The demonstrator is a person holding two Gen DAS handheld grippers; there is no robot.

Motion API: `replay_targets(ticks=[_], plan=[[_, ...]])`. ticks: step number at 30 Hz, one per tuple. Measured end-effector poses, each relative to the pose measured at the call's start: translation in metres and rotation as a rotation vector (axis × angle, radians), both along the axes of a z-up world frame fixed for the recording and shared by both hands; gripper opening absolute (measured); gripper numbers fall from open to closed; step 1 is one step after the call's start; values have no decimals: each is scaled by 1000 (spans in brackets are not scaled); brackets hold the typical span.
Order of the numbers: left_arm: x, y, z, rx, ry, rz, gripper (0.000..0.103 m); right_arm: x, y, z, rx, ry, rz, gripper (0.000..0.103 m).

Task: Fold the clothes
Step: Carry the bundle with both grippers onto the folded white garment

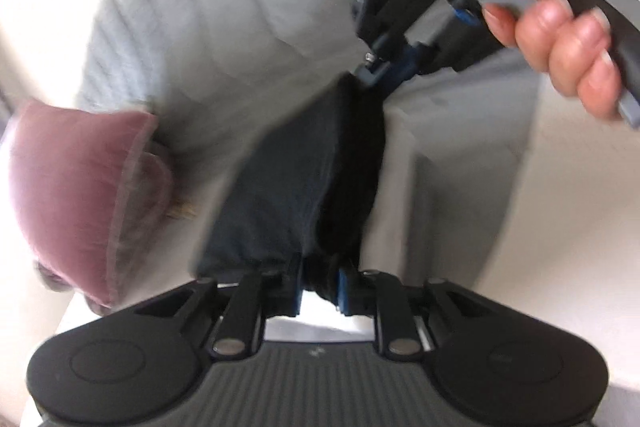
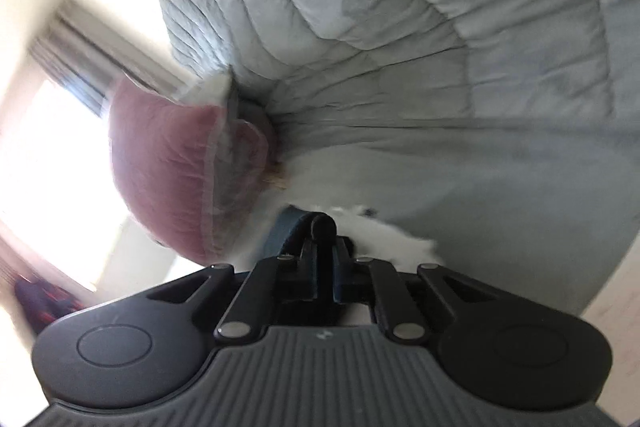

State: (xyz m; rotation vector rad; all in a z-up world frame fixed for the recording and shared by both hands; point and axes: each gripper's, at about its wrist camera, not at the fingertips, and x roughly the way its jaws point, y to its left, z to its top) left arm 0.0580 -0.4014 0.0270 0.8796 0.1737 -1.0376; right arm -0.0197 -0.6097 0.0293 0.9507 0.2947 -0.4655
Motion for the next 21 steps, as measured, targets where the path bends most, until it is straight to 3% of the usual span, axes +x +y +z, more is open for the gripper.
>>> replay_targets(ticks=[3,6,9,13,17,21], plan=[[8,4,6,32,45,-25,20,-7,-3,-8,14,23,39,17],[22,17,26,11,175,-60,44,-19,-3,1,-49,9,42,30],[38,30,46,-30,288,-85,45,-22,4,19,-165,-14,54,32],[71,39,62,-180,471,-81,57,-13,19,39,-326,-31,91,36],[111,33,59,-368,654,-16,58,2,31,45,-439,-30,132,37],[132,11,43,-459,667,72,58,19,41,40,-515,-3,156,37]])
